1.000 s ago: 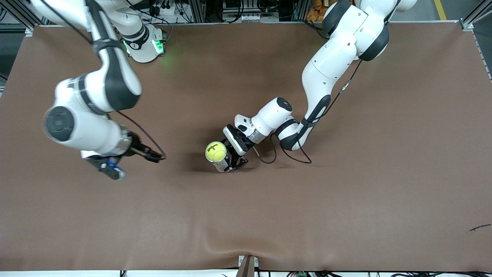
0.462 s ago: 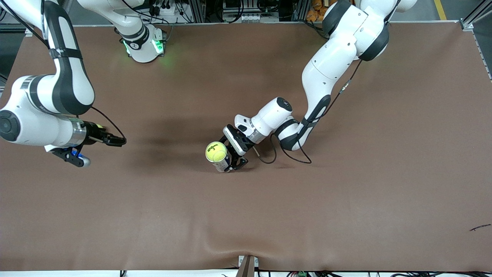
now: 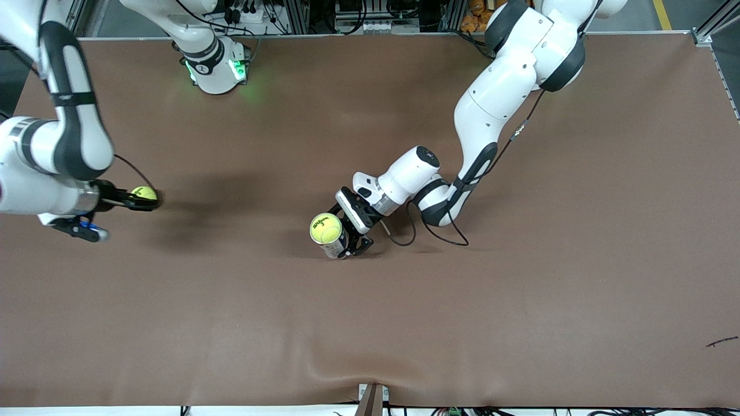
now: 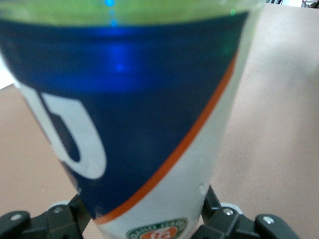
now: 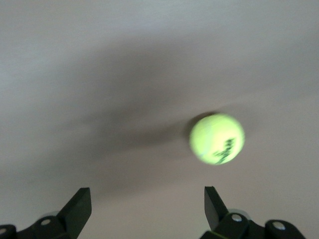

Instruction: Insert tennis ball vertically with right arm

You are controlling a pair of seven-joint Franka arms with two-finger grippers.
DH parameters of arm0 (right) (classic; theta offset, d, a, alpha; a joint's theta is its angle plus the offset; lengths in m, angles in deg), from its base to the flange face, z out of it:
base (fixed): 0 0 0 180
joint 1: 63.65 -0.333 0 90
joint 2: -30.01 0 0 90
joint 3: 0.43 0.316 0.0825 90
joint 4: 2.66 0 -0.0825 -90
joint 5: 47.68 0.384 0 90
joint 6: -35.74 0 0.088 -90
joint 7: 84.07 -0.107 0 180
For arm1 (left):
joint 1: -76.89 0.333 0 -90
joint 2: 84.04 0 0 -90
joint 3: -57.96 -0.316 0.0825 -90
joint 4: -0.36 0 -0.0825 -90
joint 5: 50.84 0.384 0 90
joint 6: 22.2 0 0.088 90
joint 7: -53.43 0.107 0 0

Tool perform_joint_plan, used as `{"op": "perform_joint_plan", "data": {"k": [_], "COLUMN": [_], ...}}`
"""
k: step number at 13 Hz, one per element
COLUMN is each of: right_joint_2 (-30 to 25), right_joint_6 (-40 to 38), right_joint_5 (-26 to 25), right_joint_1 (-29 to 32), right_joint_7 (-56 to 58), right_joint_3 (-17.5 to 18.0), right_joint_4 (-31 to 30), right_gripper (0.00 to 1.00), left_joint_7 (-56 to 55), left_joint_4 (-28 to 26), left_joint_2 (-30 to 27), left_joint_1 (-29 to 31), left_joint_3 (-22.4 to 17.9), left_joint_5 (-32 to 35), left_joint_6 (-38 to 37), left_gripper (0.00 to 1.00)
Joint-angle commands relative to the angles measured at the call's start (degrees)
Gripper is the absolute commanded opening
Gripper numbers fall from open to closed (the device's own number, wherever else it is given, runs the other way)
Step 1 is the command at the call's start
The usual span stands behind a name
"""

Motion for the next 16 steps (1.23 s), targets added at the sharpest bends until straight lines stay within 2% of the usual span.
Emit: {"op": "perform_joint_plan", "data": {"k": [1, 2, 5, 8, 9, 12, 14, 16], "right_joint_2": [2.8, 3.8, 6.5, 7.2, 7.2, 7.3, 8.0, 8.2], "right_joint_6": [8.1, 10.9, 11.9, 12.9, 13.2, 14.9, 16.2, 16.3], "right_joint_5": [-1.0, -1.0, -0.9, -0.9, -0.9, -0.9, -0.9, -0.9], "right_joint_1": [5.2, 5.6, 5.8, 6.1, 6.1, 6.1, 6.2, 6.3], "right_joint_7": [5.3, 5.5, 5.5, 5.5, 5.5, 5.6, 5.6, 7.3], "right_joint_3": [1.3, 1.3, 1.3, 1.3, 1.3, 1.3, 1.3, 1.3], "right_joint_4": [-6.8, -8.4, -8.9, -8.7, -8.5, -8.4, -8.3, -8.3], "right_gripper": [1.0, 1.0, 1.0, 1.0, 1.0, 1.0, 0.8, 0.44], "left_joint_7": [0.0, 0.0, 0.0, 0.0, 0.0, 0.0, 0.1, 0.1], "left_joint_4": [0.9, 0.9, 0.9, 0.9, 0.9, 0.9, 0.9, 0.9], "left_joint_2": [0.1, 0.1, 0.1, 0.1, 0.1, 0.1, 0.1, 0.1], "left_joint_1": [-0.8, -0.8, -0.8, -0.8, -0.8, -0.8, -0.8, -0.8], "left_joint_3": [-0.8, -0.8, -0.8, -0.8, -0.8, -0.8, -0.8, -0.8], "left_joint_5": [-0.7, -0.7, -0.6, -0.6, -0.5, -0.5, -0.5, -0.5], "left_joint_6": [0.7, 0.7, 0.7, 0.7, 0.7, 0.7, 0.7, 0.7], "left_gripper": [0.9, 0.9, 0.9, 0.85, 0.81, 0.79, 0.79, 0.8]}}
